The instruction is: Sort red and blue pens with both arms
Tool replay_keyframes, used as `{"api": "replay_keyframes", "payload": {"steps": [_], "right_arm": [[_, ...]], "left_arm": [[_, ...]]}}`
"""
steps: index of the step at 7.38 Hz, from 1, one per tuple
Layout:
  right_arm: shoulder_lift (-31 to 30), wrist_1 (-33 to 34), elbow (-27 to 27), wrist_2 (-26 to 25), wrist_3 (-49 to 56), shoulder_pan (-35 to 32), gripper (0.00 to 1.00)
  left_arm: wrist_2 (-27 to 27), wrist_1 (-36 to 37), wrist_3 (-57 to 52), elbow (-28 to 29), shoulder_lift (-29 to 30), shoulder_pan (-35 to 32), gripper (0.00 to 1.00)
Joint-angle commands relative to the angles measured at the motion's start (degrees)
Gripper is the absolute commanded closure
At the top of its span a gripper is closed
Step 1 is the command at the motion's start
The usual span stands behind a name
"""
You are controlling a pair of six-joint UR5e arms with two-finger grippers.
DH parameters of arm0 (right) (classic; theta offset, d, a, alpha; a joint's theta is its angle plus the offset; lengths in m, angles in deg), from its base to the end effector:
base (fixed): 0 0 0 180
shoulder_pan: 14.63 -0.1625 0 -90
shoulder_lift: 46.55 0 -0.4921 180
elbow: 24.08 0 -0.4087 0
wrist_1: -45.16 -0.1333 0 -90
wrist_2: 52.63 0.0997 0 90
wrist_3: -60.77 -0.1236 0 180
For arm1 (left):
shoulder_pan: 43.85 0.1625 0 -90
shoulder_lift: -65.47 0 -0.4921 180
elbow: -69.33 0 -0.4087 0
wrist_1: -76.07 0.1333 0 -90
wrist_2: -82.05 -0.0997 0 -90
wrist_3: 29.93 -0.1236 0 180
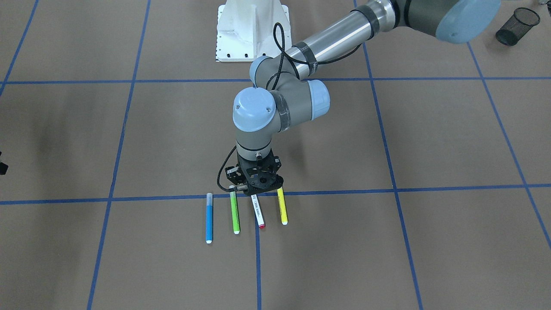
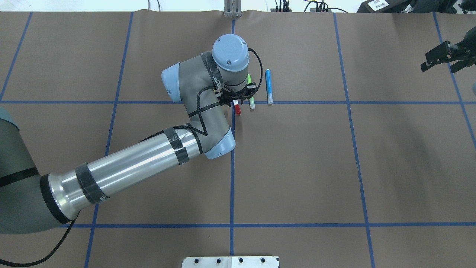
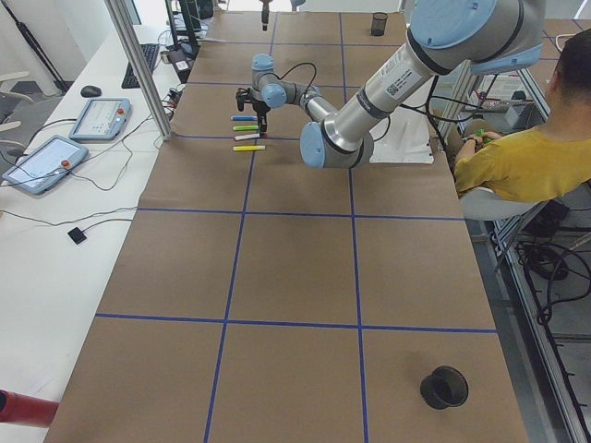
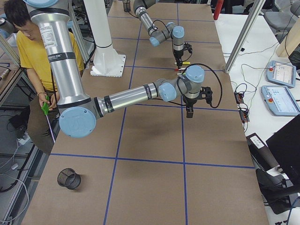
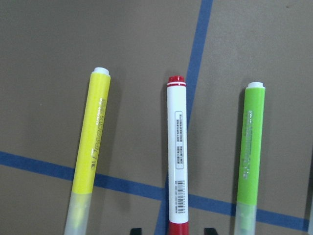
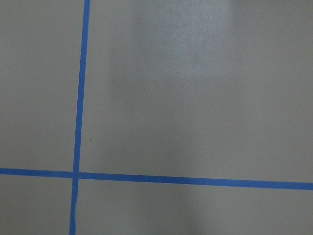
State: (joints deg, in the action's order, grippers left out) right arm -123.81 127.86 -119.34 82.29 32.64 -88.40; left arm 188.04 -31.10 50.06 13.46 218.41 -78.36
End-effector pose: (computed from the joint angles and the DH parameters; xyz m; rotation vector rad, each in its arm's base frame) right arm -0.1304 -0.6127 0.5527 0.0964 -0.8708 0.0212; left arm 0.7275 -0.6206 0.2003 0.0579 0.8404 -0.2902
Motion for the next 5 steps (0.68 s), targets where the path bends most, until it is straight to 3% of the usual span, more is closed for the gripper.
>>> {"api": "replay_keyframes", "payload": {"steps": [1,5], "right_arm": [[0.0,0.0,0.34,0.0,0.0,0.02,0.0],[0.0,-0.09,0.69,0.0,0.0,0.11,0.0]], "left_arm": [[-1.4,-0.68,0.26,0.86,0.26,0.32,0.54],[-1.49,-0.68,0.26,0.94,0.17,1.55,0.57]]}}
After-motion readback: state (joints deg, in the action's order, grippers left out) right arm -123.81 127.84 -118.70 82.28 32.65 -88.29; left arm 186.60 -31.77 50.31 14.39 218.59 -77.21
